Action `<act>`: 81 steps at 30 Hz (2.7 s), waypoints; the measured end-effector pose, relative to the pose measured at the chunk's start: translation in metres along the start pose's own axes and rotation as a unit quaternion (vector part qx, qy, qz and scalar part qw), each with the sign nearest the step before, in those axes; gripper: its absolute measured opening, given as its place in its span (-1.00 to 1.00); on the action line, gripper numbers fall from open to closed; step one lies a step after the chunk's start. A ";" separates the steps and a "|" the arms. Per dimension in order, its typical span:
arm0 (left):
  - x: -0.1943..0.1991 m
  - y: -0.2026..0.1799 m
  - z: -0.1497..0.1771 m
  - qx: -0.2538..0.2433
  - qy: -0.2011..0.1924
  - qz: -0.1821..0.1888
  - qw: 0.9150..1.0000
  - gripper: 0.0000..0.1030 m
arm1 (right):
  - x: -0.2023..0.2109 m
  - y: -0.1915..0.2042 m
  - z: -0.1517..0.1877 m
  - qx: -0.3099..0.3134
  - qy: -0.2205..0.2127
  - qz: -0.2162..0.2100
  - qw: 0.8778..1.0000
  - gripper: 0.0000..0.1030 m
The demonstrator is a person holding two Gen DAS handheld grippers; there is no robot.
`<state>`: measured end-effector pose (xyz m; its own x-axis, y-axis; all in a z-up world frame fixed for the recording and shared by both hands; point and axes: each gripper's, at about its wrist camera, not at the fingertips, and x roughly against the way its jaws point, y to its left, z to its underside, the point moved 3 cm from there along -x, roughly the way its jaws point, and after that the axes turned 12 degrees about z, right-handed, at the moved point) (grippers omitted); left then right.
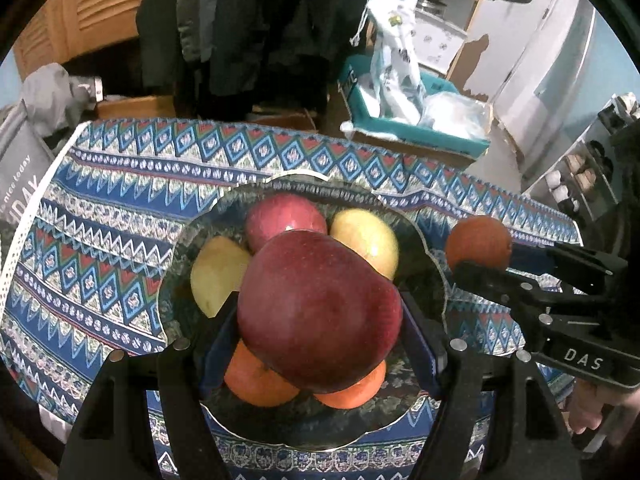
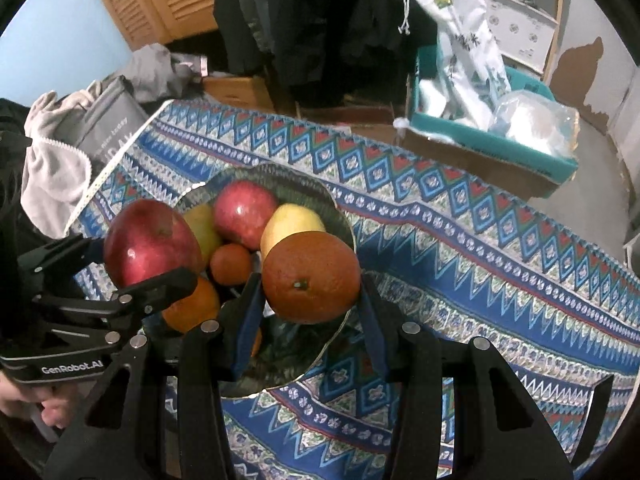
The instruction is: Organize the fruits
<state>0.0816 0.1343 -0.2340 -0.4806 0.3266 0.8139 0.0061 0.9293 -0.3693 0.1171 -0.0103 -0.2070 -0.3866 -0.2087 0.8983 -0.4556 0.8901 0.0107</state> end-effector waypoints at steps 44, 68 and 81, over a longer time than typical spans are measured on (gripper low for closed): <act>0.057 -0.035 -0.005 -0.029 -0.035 -0.013 0.999 0.67 | 0.064 -0.013 -0.011 -0.030 -0.065 0.041 0.997 0.27; 0.156 -0.110 -0.029 -0.099 -0.166 -0.038 0.980 0.95 | 0.194 -0.053 -0.006 -0.072 -0.203 0.140 0.966 0.54; 0.178 -0.121 -0.036 -0.097 -0.207 -0.046 0.972 0.98 | 0.250 -0.080 0.009 -0.080 -0.268 0.200 0.939 0.57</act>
<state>0.0270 0.0859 -0.0276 -0.7982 0.1800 0.5748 0.0921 0.9795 -0.1789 0.0492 -0.1378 0.0129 -0.8685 0.0202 0.4953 -0.0779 0.9812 -0.1766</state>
